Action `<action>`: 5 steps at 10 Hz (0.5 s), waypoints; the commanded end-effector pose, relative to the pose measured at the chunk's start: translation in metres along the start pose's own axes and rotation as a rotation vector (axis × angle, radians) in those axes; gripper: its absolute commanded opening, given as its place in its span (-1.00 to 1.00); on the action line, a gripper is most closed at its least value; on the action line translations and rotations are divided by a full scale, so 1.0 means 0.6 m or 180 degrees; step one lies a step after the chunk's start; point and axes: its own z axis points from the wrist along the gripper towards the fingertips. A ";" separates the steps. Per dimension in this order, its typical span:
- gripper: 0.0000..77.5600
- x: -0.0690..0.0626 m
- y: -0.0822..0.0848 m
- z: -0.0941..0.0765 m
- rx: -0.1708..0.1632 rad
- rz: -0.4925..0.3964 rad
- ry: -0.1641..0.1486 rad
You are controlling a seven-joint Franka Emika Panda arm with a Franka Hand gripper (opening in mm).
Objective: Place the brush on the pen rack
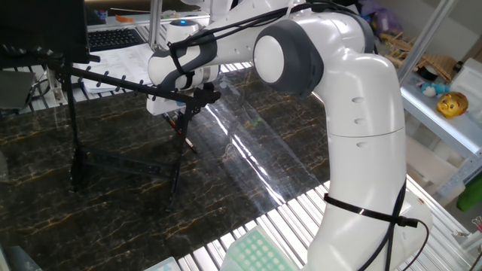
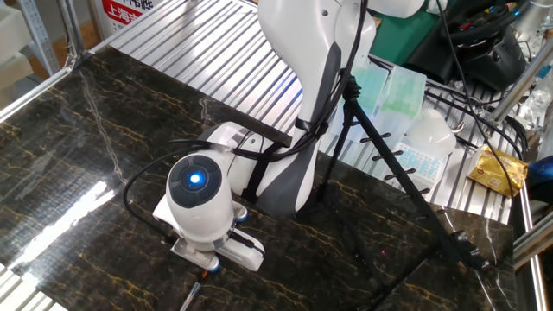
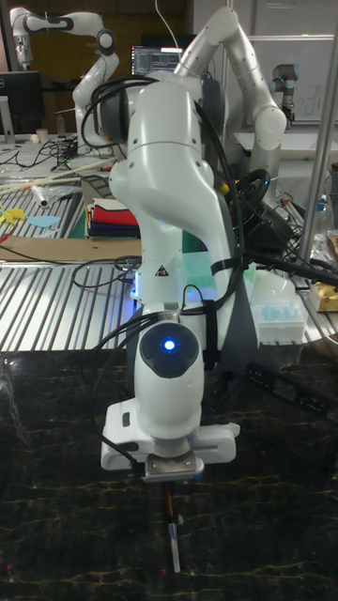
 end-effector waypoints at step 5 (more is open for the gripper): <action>0.99 -0.001 -0.001 -0.003 0.0008 0.0023 -0.0013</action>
